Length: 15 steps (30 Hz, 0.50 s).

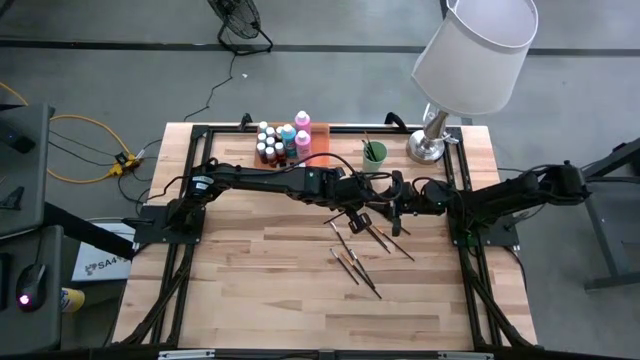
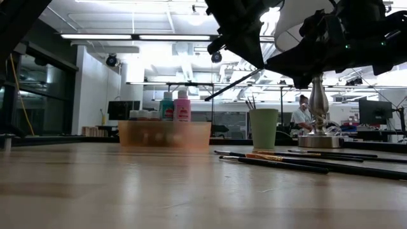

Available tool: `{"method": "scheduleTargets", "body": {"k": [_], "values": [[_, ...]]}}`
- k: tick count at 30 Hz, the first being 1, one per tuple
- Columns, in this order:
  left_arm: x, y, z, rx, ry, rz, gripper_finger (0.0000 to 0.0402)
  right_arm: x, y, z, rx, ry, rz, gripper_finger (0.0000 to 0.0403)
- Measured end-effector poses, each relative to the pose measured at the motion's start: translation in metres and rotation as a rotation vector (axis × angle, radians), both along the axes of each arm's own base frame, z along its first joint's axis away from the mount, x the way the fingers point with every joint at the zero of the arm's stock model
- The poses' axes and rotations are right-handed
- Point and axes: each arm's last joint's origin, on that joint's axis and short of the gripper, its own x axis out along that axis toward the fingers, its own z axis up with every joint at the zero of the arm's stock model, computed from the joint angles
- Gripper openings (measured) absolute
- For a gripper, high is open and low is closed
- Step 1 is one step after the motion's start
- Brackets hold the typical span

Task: Pick & Place Paint Supplies
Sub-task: Put the silver paint brush into the green cup

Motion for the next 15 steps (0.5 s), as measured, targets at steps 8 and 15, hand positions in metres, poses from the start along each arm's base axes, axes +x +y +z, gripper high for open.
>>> {"method": "scheduleTargets", "body": {"k": [8,15], "values": [[0.0000,-0.0001,0.0000,0.000,0.000,0.000,0.0000,0.0000,0.0003,0.0000,-0.008,0.001,0.012,0.0034],[-0.0001,-0.0004,-0.0001,-0.003,0.002,-0.007,0.0000,0.0000,0.0005,0.0000,-0.007,0.001,0.020,0.0005]]}}
